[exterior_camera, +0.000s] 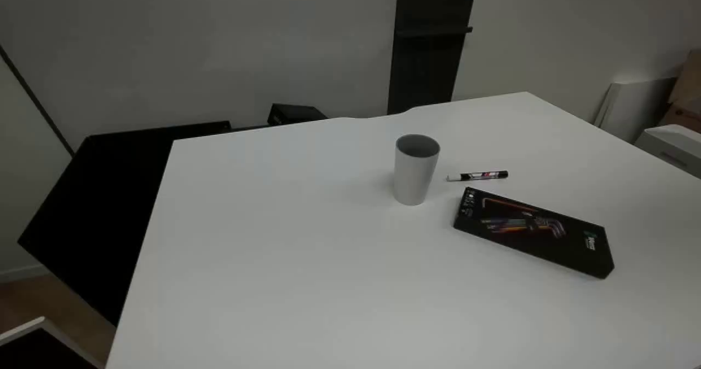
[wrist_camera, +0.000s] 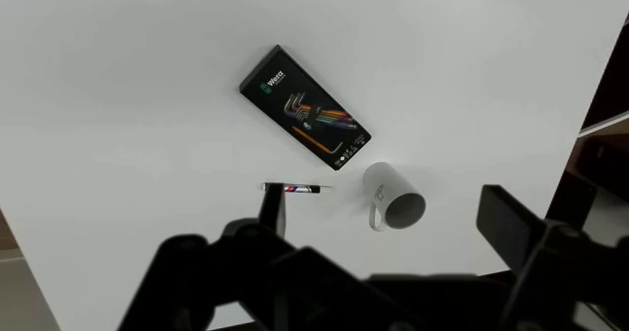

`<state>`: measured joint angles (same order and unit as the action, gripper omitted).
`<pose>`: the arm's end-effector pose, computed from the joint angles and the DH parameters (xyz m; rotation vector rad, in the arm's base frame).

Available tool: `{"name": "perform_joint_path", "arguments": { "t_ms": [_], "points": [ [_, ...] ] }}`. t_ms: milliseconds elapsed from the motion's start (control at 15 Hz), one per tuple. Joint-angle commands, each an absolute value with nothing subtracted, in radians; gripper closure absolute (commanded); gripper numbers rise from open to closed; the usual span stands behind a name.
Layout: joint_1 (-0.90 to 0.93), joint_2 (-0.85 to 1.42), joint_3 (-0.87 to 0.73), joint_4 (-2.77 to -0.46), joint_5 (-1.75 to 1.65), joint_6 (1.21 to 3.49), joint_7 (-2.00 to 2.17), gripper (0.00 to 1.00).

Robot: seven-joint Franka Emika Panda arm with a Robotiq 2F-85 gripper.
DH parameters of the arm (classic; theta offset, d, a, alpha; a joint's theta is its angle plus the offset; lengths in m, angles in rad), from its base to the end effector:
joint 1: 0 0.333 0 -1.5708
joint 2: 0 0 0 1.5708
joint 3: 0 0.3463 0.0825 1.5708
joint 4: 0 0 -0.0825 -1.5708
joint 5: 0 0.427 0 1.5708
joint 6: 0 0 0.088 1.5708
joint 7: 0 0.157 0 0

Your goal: Put the marker in the white mug

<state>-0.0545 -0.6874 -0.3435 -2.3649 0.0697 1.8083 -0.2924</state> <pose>0.3600 -0.1569 0.5316 -2.8887 0.0807 -0.2637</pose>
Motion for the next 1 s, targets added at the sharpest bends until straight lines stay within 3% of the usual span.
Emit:
{"name": "perform_joint_path", "arguments": {
  "t_ms": [0,667,933],
  "points": [
    [-0.08,-0.68,-0.325,-2.362,0.084,1.805,-0.306,0.0],
    [-0.08,-0.681,-0.325,-2.362,0.084,1.805,-0.307,0.0],
    [-0.009,-0.6,-0.372,-2.312,0.121,1.745,-0.491,0.0]
  ]
}}
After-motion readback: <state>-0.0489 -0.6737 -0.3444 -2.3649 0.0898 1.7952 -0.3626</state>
